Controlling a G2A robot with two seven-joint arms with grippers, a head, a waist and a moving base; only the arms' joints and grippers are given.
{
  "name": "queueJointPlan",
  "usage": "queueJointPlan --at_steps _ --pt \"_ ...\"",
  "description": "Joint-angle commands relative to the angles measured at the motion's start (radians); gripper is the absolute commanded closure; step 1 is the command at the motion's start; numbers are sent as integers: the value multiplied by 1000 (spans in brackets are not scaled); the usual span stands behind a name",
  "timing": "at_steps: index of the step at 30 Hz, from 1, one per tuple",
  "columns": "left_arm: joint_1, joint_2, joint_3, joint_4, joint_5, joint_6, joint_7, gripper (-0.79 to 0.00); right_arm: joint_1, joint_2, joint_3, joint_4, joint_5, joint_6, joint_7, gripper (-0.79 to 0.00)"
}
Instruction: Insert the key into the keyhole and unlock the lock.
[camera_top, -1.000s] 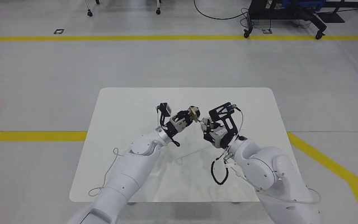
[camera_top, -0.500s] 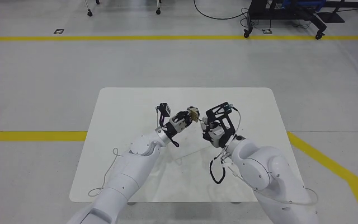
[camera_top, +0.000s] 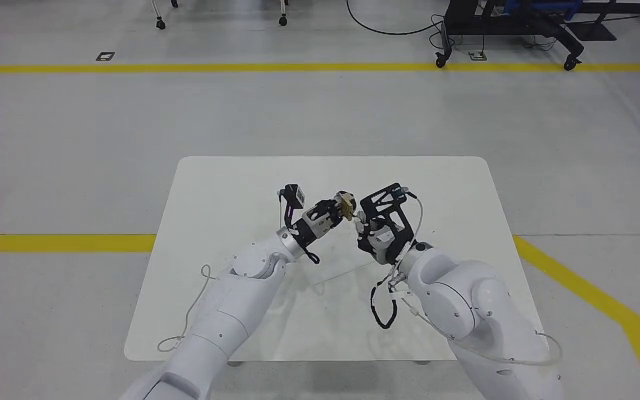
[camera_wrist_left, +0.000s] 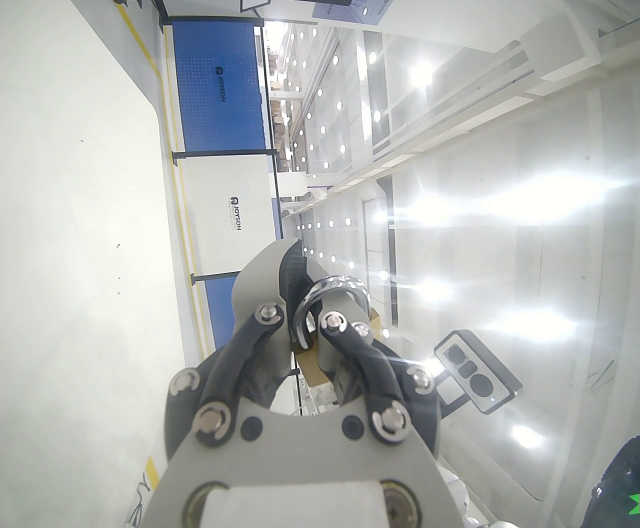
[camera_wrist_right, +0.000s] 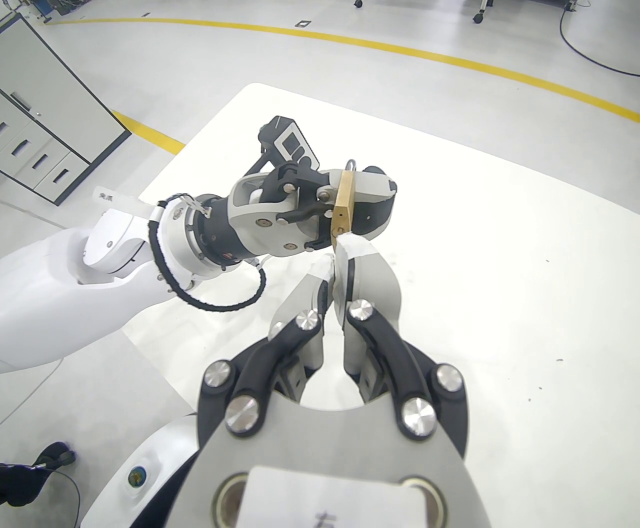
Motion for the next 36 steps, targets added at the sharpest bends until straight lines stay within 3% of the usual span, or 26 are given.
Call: queueJointPlan --at_steps 1,20,23,25,27,29,30,31,36 --pt "1 0 -3 0 -5 2 -6 0 3 -1 -4 3 -2 1 1 0" --pt "7 -1 -21 0 -9 -6 -27 0 42 -19 -32 36 -15 21 -6 0" --pt "5 0 -28 10 -12 -3 -17 0 27 -19 -17 25 -13 23 -24 -200" --pt "2 -1 -32 17 -17 0 -14 0 11 -17 -1 16 -10 20 -35 -280" --pt "-1 -1 -35 23 -19 1 -15 0 -7 -15 17 5 4 9 -43 -311" --pt "-4 -2 -36 30 -21 -2 -16 0 -29 -14 41 -6 43 -7 -53 -252" --pt "-6 -2 -36 33 -18 -7 -16 0 -40 -12 57 -11 58 -20 -54 -95" --pt "-7 -3 -35 36 -15 -10 -17 0 -53 -10 75 -15 76 -34 -56 0" --pt "-13 -7 -33 50 -18 -23 -28 0 -109 0 150 -20 150 -88 -53 0"
